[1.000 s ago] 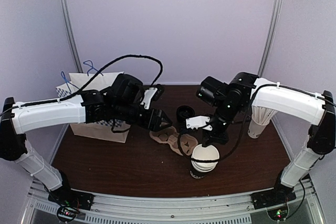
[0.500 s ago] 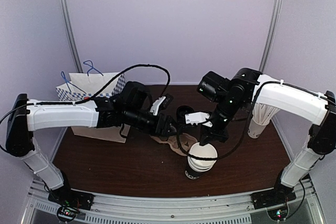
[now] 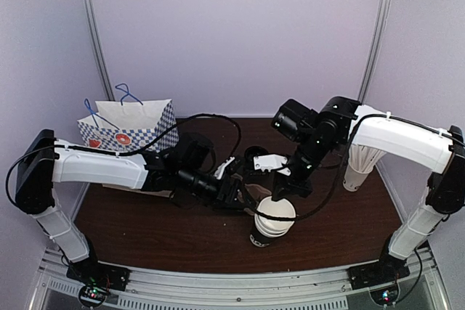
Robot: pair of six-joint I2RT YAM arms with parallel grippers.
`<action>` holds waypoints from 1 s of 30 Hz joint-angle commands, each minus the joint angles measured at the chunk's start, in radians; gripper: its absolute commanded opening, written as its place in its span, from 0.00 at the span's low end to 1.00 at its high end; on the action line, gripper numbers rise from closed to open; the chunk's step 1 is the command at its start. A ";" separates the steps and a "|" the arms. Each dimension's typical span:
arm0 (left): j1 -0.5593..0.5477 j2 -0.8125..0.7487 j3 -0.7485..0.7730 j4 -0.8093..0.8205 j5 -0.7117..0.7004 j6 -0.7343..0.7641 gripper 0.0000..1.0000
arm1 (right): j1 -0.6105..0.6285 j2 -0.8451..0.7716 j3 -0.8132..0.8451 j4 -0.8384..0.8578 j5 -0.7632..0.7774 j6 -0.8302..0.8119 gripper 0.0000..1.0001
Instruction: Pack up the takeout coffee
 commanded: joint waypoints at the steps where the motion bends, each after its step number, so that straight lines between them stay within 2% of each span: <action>1: -0.004 0.018 -0.016 0.106 0.043 -0.044 0.65 | 0.005 0.021 0.003 0.034 0.011 0.024 0.00; 20: -0.005 0.085 0.012 -0.006 0.056 -0.055 0.59 | 0.002 0.049 0.059 0.075 0.036 0.075 0.00; 30: -0.001 0.098 0.035 -0.057 0.047 -0.038 0.58 | -0.003 0.033 0.146 -0.045 -0.102 0.046 0.00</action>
